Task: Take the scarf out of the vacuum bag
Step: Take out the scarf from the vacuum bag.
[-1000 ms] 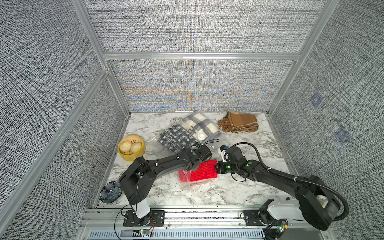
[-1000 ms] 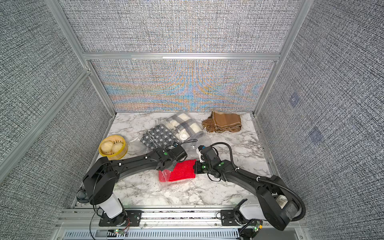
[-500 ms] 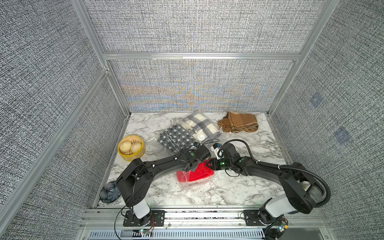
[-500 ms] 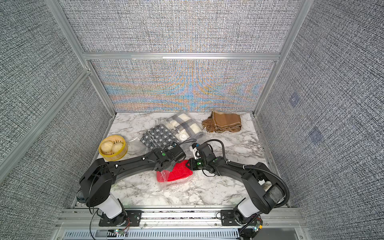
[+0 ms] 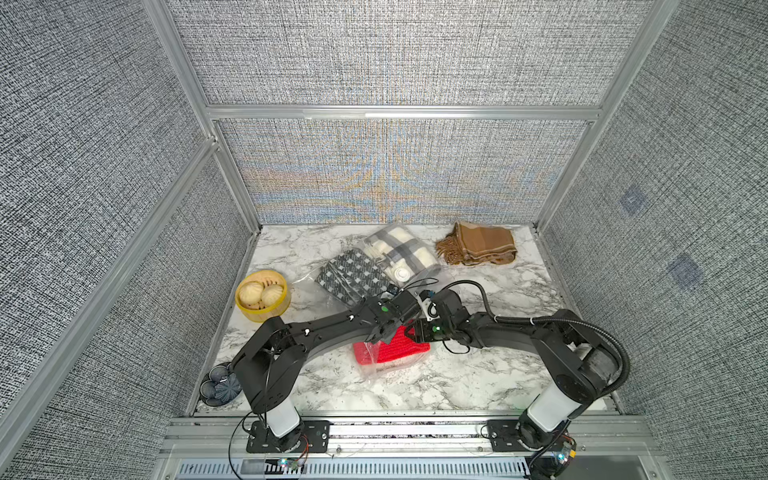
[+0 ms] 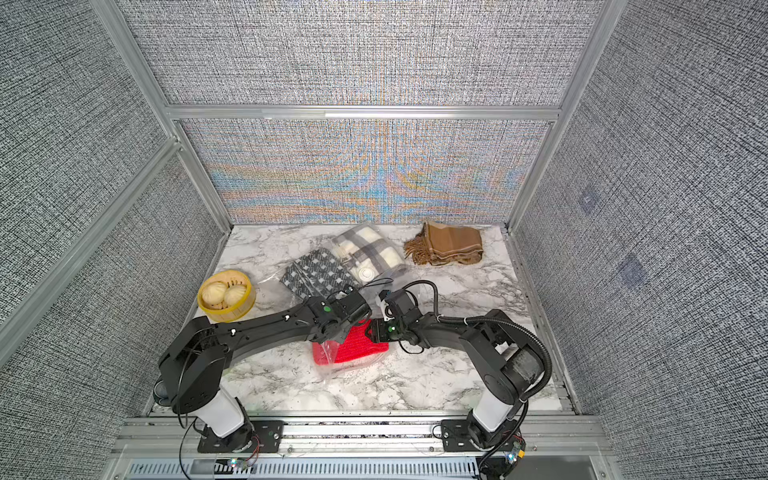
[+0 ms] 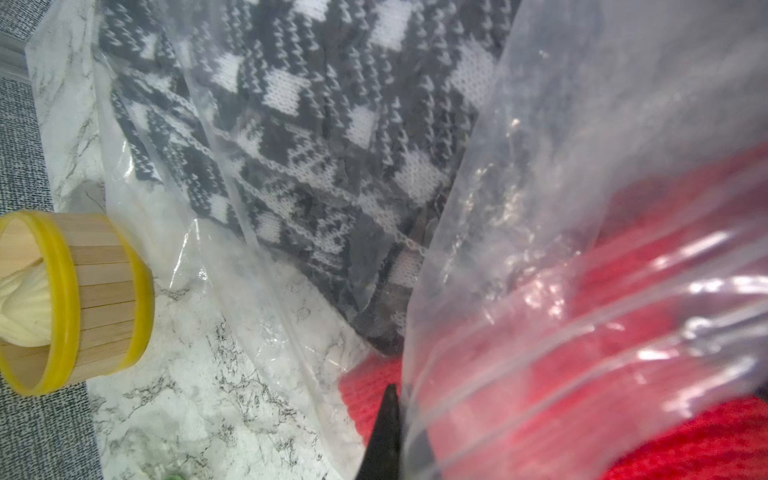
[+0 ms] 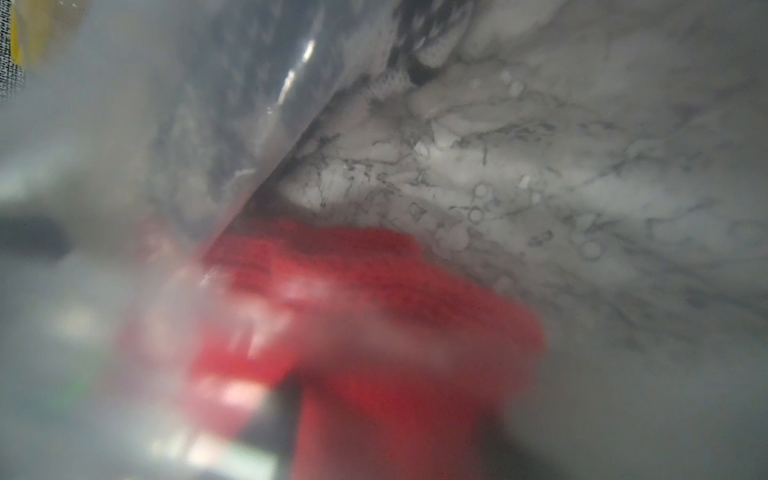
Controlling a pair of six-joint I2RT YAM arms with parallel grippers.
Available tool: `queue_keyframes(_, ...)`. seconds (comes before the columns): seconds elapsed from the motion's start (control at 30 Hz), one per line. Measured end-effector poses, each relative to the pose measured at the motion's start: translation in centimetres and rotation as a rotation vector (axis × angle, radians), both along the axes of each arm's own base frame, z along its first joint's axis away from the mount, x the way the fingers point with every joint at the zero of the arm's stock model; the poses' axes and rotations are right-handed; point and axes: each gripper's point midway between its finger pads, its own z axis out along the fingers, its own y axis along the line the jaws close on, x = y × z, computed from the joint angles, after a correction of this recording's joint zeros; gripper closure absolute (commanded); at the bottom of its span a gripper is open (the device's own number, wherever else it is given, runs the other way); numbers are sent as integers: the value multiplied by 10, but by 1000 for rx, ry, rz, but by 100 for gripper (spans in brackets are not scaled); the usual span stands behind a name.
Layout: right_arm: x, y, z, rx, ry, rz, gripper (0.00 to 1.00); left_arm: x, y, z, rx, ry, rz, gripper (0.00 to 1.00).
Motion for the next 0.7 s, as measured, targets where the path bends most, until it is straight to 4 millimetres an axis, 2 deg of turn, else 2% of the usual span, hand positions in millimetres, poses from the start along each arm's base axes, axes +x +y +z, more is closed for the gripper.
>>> queue_keyframes(0.1,-10,0,1,33,-11,11,27,0,0,0,0,0,0,100)
queue_keyframes(0.13,-14,1,2,51,-17,20,11,0,0,0,0,0,0,100)
queue_keyframes(0.23,-23,7,9,96,-35,45,9,0,0,0,-1,1,0,100)
queue_keyframes(0.37,-25,16,9,128,-47,61,10,-1,-1,-1,-8,9,-3,100)
queue_keyframes(0.43,-24,24,7,153,-49,73,18,-2,-2,-1,-10,12,-3,100)
queue_keyframes(0.47,-23,27,6,165,-51,73,25,-2,-2,-1,-10,11,-3,100)
queue_keyframes(0.5,-22,30,4,176,-51,71,41,-2,-2,-1,-11,11,-3,100)
queue_keyframes(0.53,-21,33,3,192,-49,71,64,-2,-1,0,-11,11,-3,100)
queue_keyframes(0.57,-21,35,1,202,-42,70,81,-2,-1,0,-11,11,-3,100)
queue_keyframes(0.6,-23,35,-2,205,-29,71,88,-2,-2,0,-11,11,-3,100)
queue_keyframes(0.63,-25,35,-6,203,-12,67,100,-2,-1,0,-11,12,-3,100)
queue_keyframes(0.7,-26,33,-10,201,15,55,100,-2,-1,-1,-10,13,-3,100)
